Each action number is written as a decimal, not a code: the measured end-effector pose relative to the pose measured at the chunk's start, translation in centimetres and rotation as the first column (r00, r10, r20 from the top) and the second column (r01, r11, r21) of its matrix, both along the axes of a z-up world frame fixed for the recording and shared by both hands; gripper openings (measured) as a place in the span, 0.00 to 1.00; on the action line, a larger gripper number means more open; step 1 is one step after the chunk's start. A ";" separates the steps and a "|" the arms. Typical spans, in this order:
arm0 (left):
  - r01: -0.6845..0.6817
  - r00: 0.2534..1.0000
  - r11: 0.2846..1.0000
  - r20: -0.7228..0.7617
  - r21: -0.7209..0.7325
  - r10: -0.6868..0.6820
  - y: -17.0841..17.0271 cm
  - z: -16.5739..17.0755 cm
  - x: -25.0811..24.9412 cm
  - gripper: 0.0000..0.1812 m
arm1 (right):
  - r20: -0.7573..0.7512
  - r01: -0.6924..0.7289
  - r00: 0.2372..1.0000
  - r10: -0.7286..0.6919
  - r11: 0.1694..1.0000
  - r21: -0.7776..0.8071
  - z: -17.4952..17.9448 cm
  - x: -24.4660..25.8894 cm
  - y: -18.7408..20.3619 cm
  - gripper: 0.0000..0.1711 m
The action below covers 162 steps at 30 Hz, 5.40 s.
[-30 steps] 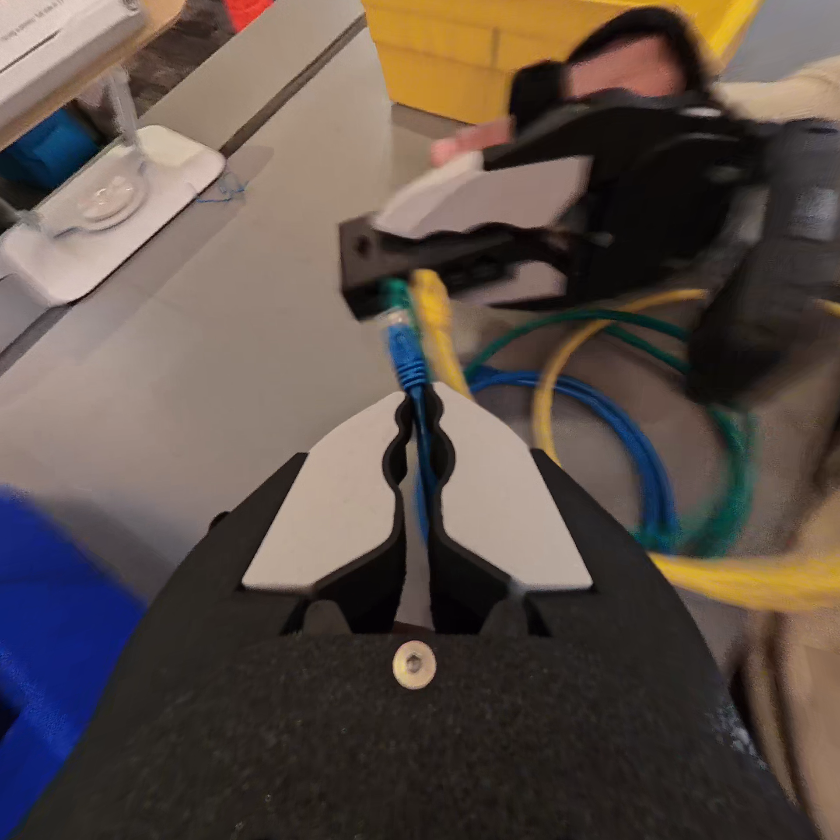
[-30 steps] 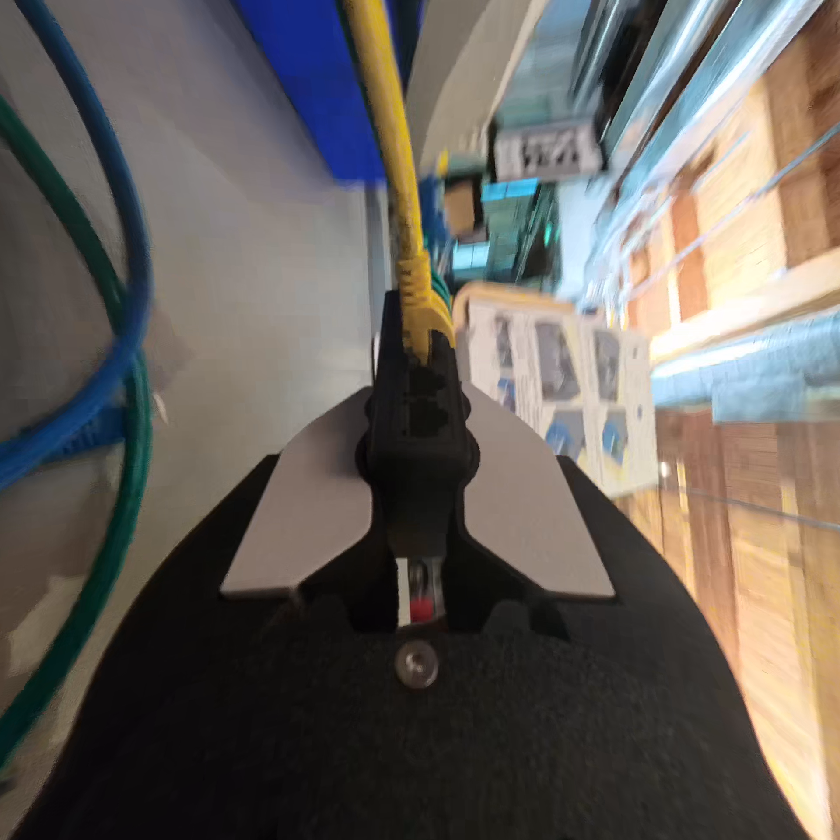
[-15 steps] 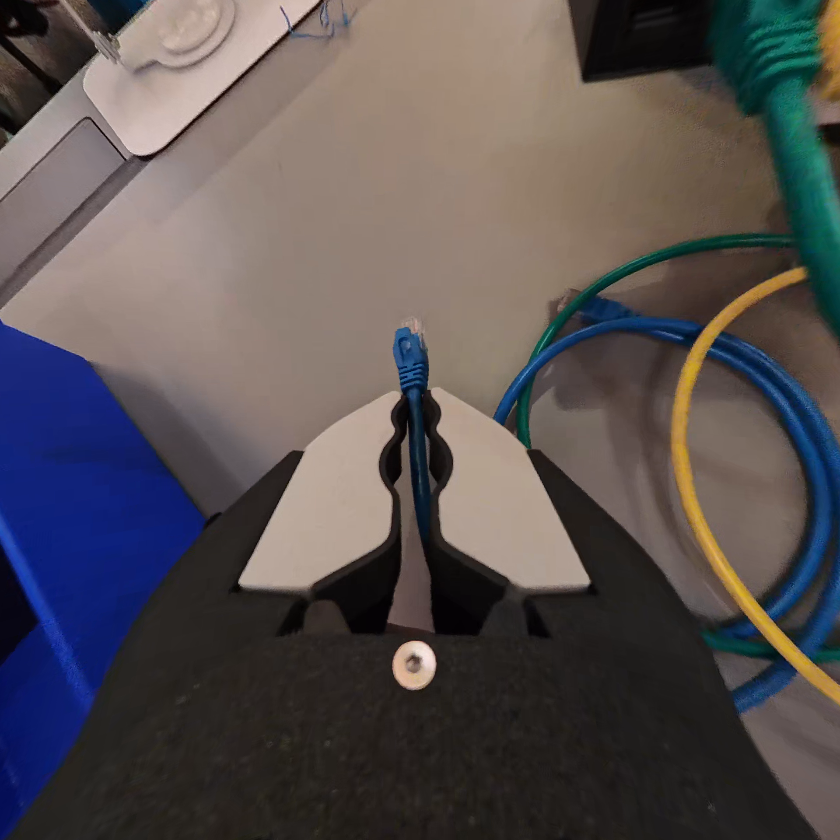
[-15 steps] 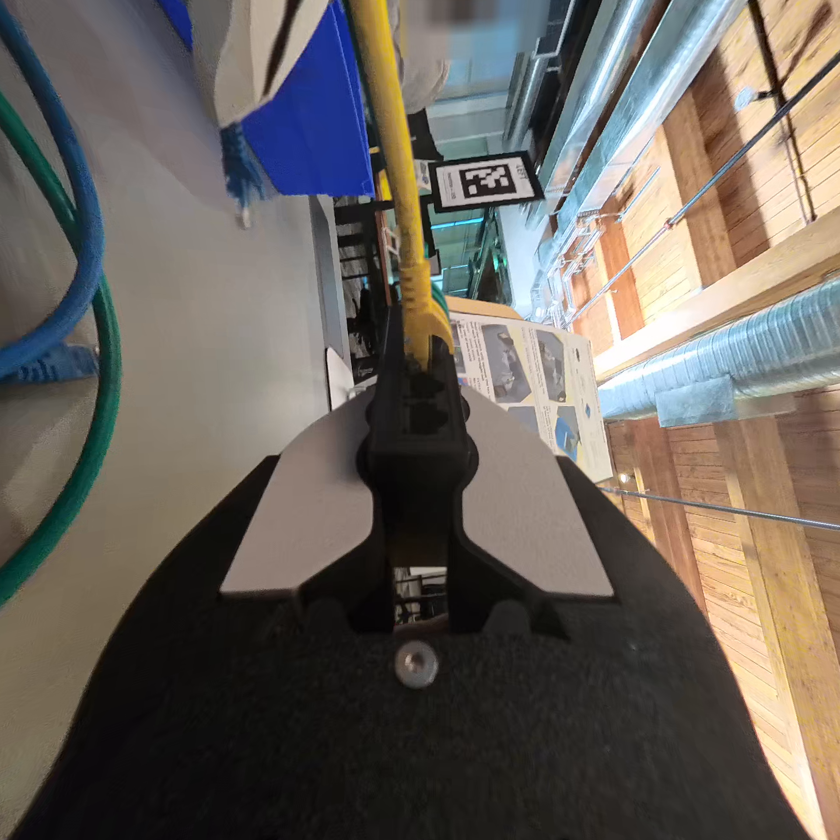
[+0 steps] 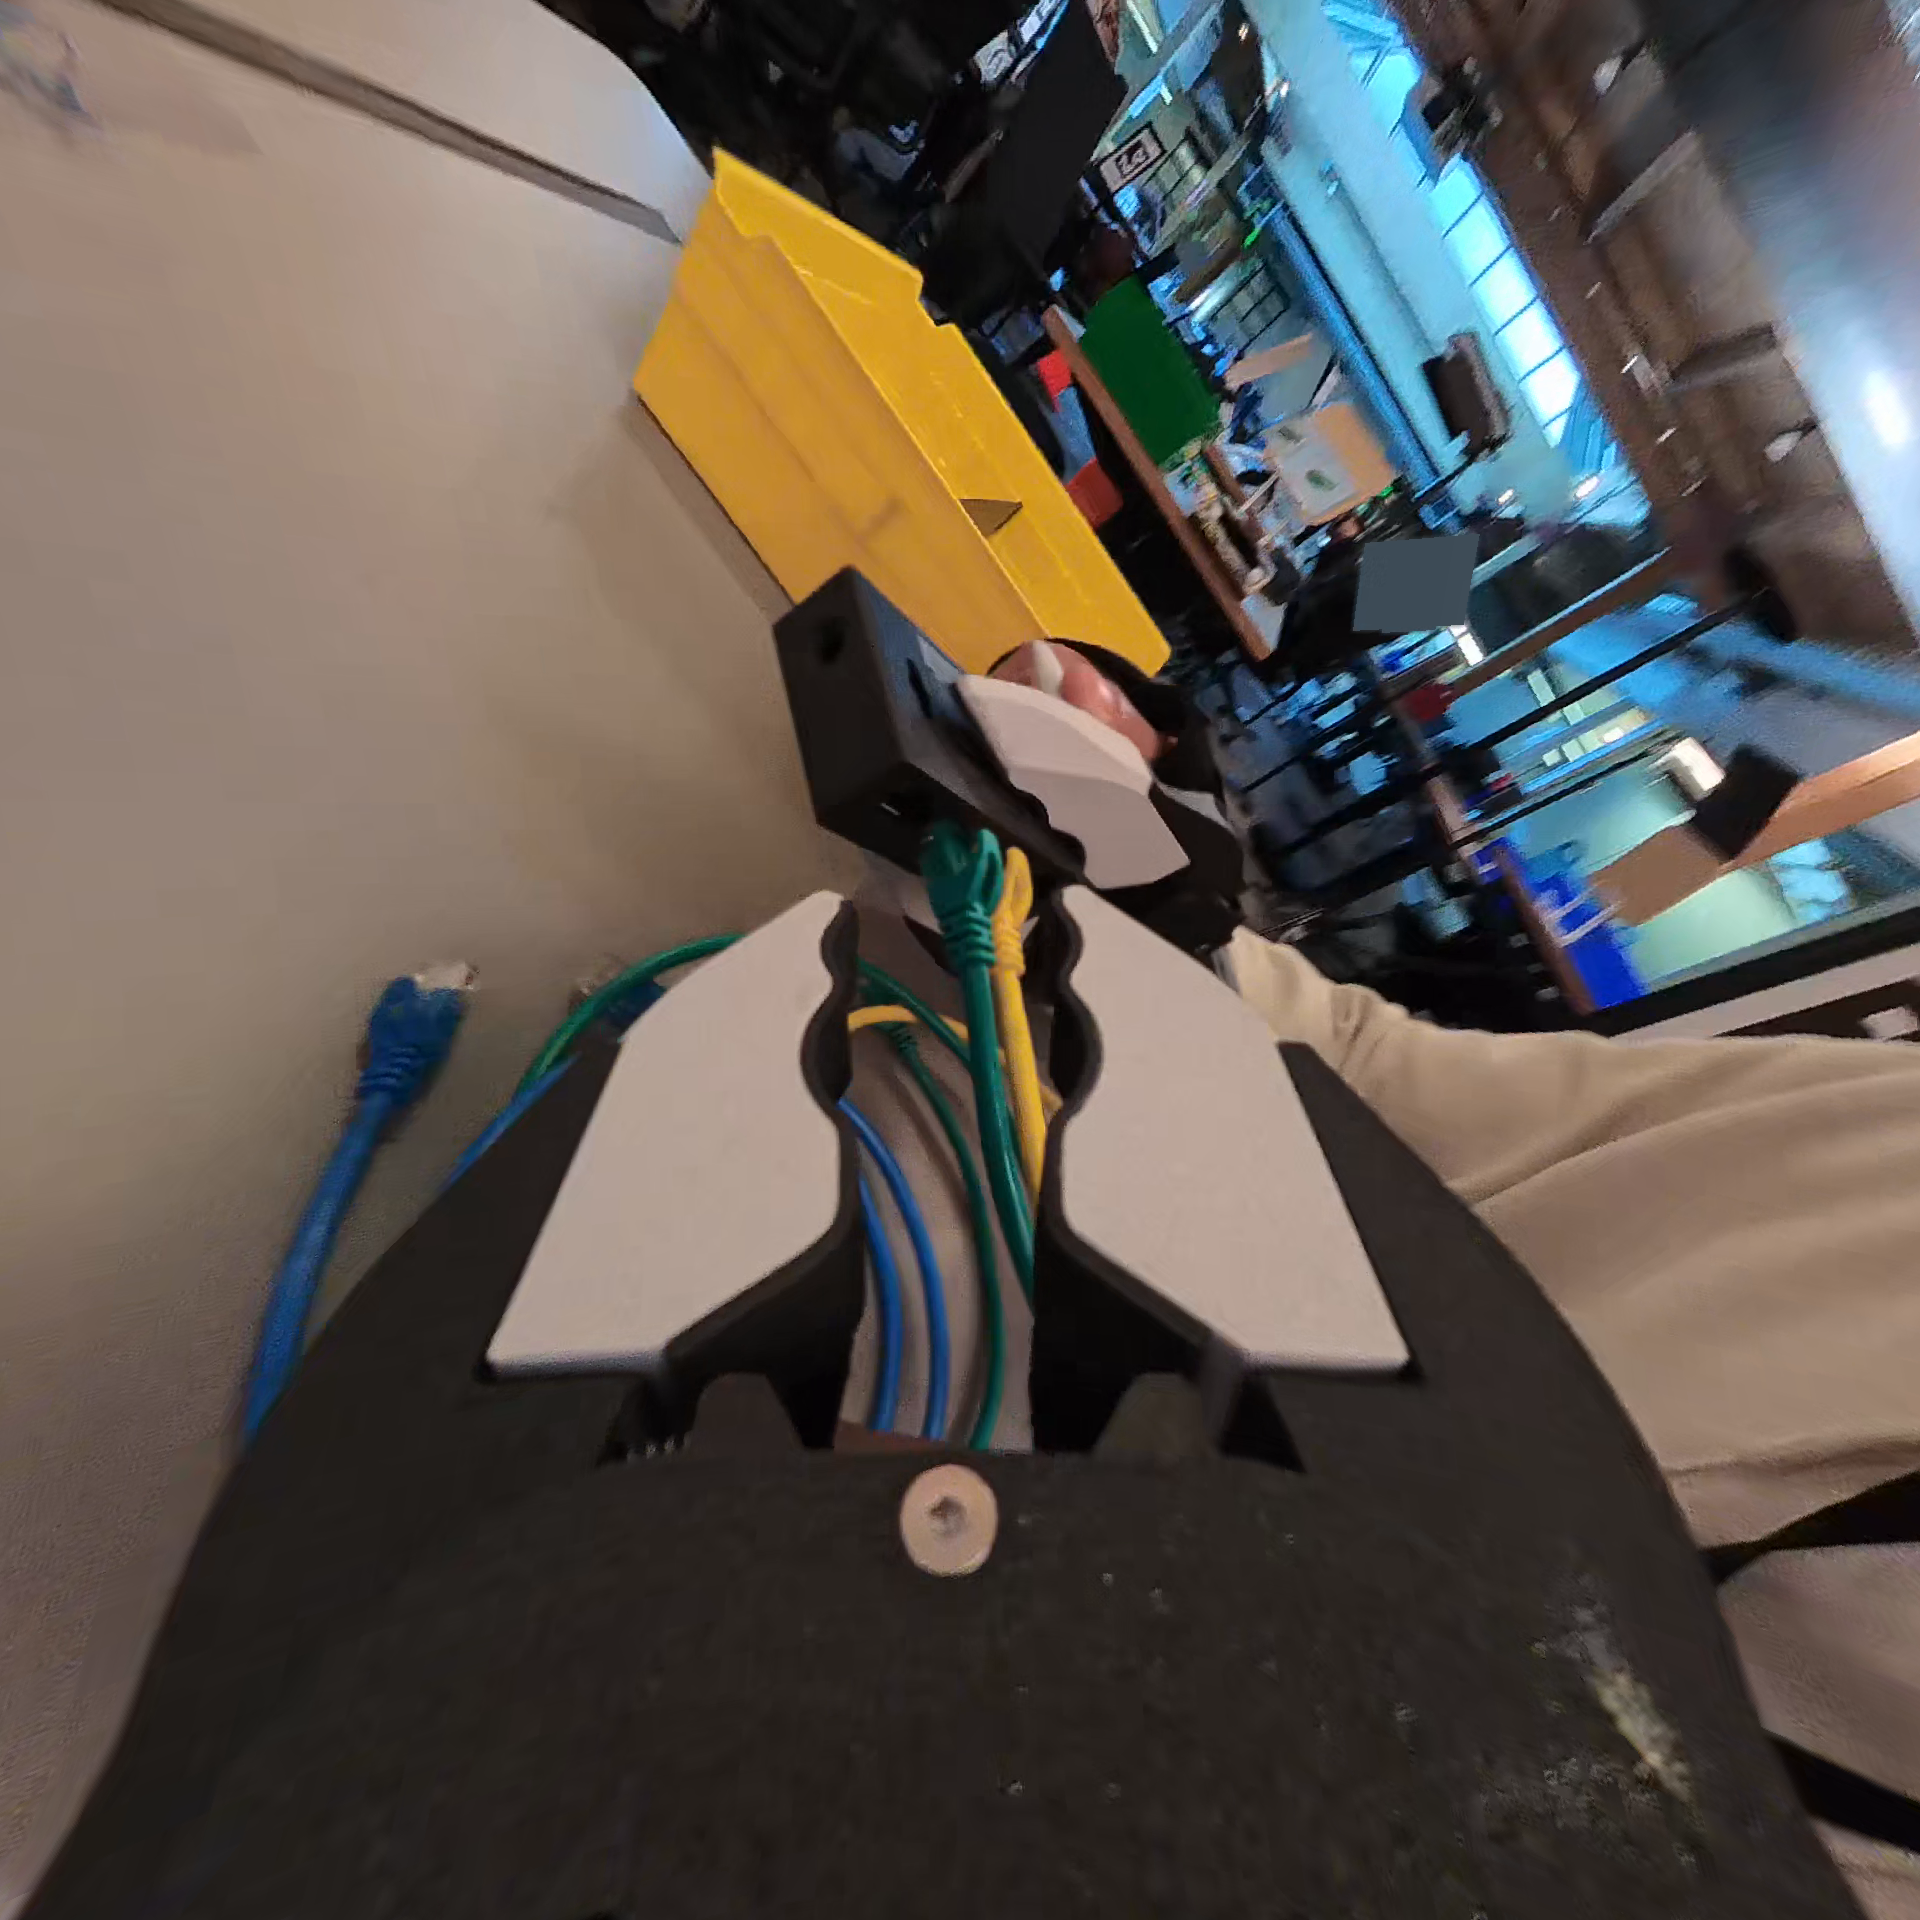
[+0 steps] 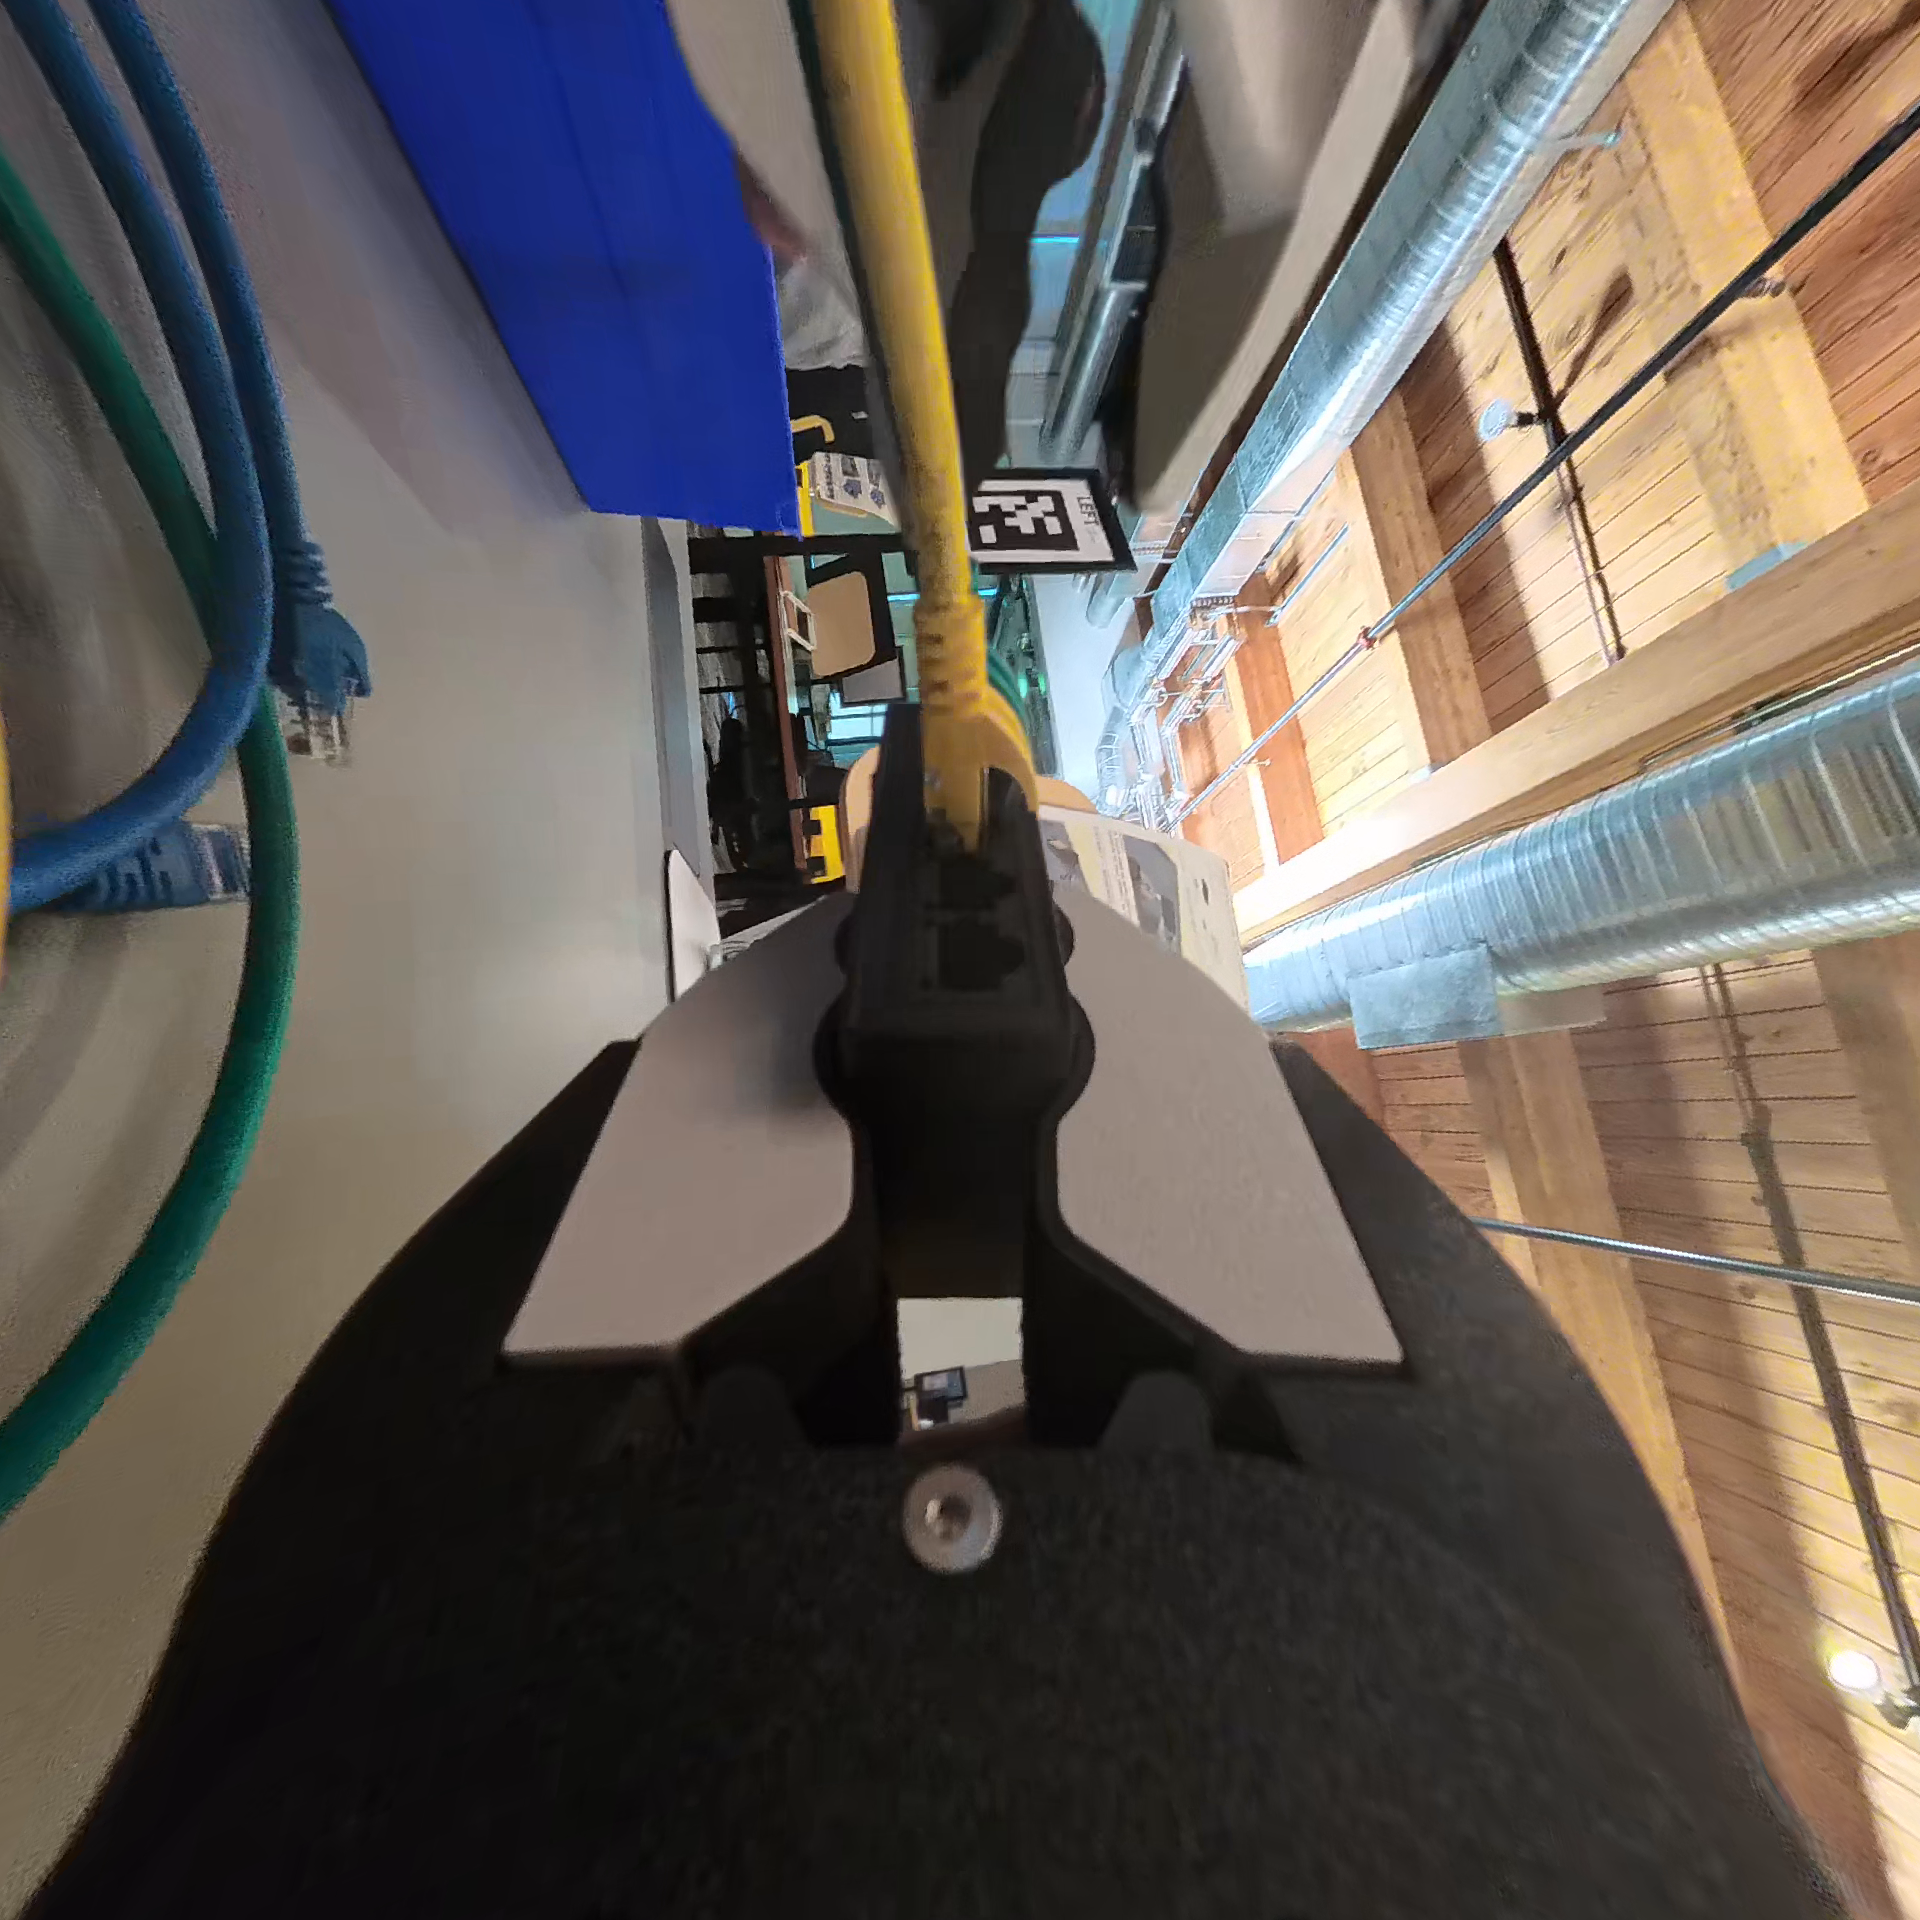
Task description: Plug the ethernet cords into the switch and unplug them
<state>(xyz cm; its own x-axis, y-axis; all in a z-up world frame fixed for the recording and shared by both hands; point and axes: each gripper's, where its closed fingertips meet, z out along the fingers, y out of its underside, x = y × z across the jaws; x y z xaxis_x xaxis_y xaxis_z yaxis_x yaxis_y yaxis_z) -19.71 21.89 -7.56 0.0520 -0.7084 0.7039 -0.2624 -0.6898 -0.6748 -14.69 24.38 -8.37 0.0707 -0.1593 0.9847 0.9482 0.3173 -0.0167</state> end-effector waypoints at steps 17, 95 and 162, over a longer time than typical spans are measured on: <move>0.005 0.998 0.964 0.068 -0.266 0.013 -0.4 -1.9 1.5 0.09 | 0.050 0.015 0.999 -0.014 0.999 -0.029 -0.9 -0.9 0.3 0.18; 0.017 0.971 0.751 -0.191 0.660 0.145 0.9 -1.9 -1.0 0.07 | -0.014 0.135 0.990 -0.137 0.986 -0.100 -1.0 1.2 1.3 0.17; -0.009 0.984 0.956 -0.169 0.294 0.061 1.4 -1.8 -0.7 0.16 | -0.072 0.054 0.996 -0.057 0.997 -0.051 -1.2 -0.2 0.8 0.18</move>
